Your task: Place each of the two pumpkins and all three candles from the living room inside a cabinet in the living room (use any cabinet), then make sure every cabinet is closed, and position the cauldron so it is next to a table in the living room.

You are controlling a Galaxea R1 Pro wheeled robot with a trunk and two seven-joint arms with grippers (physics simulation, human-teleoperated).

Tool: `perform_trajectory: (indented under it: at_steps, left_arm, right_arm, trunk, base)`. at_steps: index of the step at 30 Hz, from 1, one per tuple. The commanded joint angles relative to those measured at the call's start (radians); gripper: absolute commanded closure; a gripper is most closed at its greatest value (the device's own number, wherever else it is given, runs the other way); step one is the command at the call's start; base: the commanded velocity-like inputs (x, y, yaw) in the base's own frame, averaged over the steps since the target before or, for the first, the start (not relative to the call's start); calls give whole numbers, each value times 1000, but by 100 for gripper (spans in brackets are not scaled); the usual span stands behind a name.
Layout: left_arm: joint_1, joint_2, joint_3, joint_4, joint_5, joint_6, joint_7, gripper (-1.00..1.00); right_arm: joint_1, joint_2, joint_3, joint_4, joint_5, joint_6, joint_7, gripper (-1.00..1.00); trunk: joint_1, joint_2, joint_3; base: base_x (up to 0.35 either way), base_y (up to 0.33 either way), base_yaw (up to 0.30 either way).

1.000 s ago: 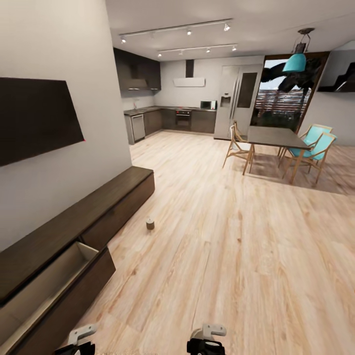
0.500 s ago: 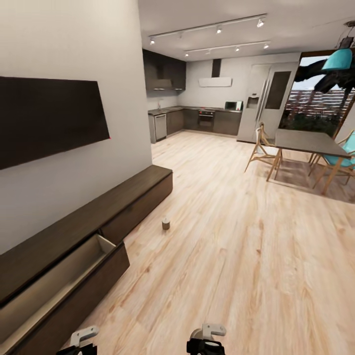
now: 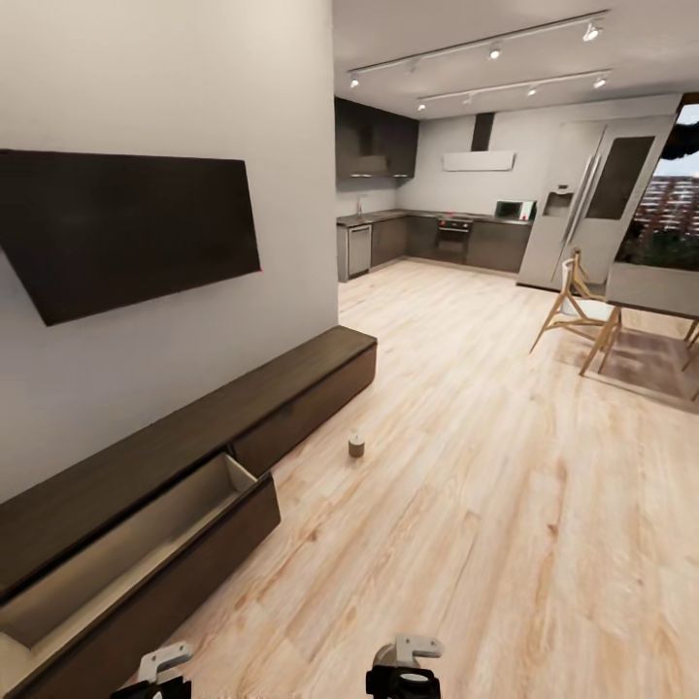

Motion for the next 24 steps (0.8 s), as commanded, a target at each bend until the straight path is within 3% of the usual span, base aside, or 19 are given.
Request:
perform_trajectory:
  at_steps: [1, 24]
  left_arm:
    - [0, 0, 0, 0, -1, 0, 0, 100]
    - [0, -5, 0, 0, 1, 0, 0, 100]
  right_arm:
    - [0, 0, 0, 0, 1, 0, 0, 100]
    - [0, 0, 0, 0, 2, -3, 0, 100]
  trunk:
    - [0, 0, 0]
    - [-81, 147, 66]
  base:
    - [3, -2, 293]
    - [0, 0, 293]
